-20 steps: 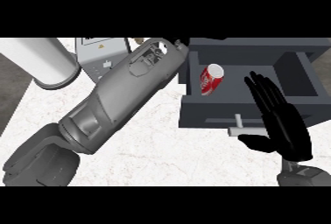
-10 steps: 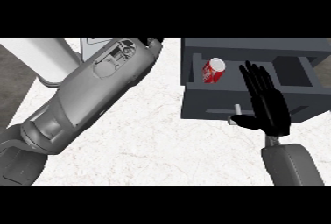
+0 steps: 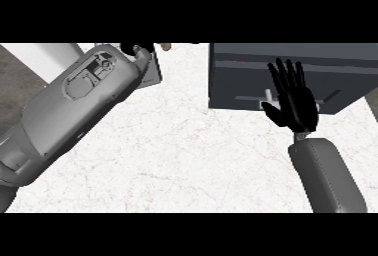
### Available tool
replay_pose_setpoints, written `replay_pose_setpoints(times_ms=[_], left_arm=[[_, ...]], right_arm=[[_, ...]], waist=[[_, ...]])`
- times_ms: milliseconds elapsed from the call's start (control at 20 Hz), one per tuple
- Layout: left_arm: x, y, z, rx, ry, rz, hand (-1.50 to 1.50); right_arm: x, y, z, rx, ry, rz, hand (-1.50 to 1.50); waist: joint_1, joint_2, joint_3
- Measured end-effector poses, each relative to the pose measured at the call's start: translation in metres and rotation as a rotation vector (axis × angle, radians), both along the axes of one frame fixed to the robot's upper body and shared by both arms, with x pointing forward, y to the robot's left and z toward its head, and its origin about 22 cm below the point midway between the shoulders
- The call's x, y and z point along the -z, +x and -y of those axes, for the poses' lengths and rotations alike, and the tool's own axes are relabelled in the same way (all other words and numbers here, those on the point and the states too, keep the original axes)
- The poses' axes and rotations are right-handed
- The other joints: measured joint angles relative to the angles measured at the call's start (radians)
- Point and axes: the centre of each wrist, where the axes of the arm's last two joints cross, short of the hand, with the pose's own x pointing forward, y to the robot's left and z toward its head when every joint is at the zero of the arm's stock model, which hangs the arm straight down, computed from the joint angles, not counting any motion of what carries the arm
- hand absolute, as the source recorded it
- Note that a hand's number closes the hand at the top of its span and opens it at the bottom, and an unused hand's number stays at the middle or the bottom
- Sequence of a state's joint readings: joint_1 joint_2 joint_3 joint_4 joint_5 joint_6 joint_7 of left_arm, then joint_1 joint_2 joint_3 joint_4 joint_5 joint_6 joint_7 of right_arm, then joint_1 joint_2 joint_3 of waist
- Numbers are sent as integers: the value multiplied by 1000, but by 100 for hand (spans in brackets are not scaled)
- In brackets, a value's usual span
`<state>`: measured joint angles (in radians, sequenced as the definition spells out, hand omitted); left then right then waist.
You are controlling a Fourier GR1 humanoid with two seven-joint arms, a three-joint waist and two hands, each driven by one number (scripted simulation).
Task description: Pick up the can, place it into the drawer and close the drawer
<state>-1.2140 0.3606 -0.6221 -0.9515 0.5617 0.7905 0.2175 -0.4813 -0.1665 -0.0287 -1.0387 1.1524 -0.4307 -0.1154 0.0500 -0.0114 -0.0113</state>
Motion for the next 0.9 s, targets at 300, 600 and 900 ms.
replay_pose_setpoints(times_ms=[300, 600, 900], left_arm=[[2, -13, -19, -4, 1, -17, -150], [8, -24, -28, 2, 6, -26, -150], [23, -33, -41, 11, 12, -33, -150]], right_arm=[[14, 22, -8, 43, 2, 67, -150], [14, 40, -15, 82, 10, 133, -150], [0, 58, -21, 141, 19, 177, -150]], waist=[[3, 2, 5], [2, 5, 9], [3, 8, 11]])
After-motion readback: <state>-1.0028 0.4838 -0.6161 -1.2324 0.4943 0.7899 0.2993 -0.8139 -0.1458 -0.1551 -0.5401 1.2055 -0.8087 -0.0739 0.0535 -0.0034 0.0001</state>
